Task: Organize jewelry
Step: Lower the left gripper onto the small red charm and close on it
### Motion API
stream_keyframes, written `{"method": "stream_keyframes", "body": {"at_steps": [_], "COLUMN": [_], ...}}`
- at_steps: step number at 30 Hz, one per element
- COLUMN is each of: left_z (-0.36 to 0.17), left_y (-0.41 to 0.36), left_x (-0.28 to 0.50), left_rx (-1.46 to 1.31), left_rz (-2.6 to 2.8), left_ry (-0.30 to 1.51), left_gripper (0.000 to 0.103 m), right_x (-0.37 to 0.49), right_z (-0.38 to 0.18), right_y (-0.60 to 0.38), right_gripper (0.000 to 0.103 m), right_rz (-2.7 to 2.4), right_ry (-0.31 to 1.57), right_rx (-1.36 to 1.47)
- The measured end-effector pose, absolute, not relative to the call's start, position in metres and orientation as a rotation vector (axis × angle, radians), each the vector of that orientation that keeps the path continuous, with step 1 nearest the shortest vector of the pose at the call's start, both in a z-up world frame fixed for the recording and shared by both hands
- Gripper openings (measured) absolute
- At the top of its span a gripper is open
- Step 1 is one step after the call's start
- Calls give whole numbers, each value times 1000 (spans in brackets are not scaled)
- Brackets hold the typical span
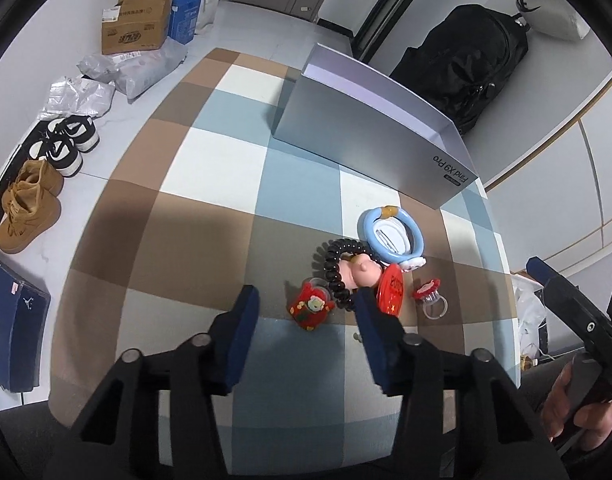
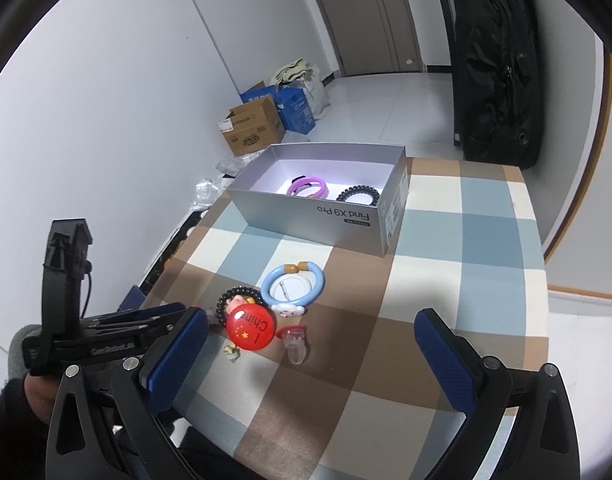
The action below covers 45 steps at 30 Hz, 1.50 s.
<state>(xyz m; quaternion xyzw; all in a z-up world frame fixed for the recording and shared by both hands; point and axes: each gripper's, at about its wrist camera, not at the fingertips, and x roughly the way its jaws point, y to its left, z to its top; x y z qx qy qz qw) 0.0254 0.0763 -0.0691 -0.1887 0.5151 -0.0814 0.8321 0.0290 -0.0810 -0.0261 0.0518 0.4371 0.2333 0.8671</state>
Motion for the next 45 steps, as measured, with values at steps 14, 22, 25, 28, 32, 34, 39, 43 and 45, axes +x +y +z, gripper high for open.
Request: {"method": "stream_keyframes", "body": {"at_steps": [14,22,25,28,32,34,39,43,45], "left_z": [-68,-68,-66,-64,-61,-58,-56,-52,-49], "left_y": [74,73,76,77,78,79,84,88,88], "left_x": [31,29,27,27,27,26,26,26,26], "left_rx": [-363,-352,-379,-382,-402,-408,-431,-454,-459], "left_rz": [-201,-202,-204,-198,-201,-206,-208,-210,-214], "left_ry": [1133,1166,1166,1163,1158,1151,1142,1123,1113], "left_gripper": [16,14,14,14,14,14,14,14,14], "right_x": [30,29,28,26,26,27,28,30,31], "right_z": [-29,-34,-37,-42,-48,-53,-61,-68,-70], "right_y": [-83,-78,-74,-71,-67,-65,-57,-46,-40], "right_gripper": [103,103,103,102,96,92,79,69,66], "right_rz": [497,486,477,476,477,475,504,528,532], "right_ry": [943,957,966,975,996,1013,1038,1056,1062], "right_rx": [128,82,49,20,-11,-20,-36,-65,-81]}}
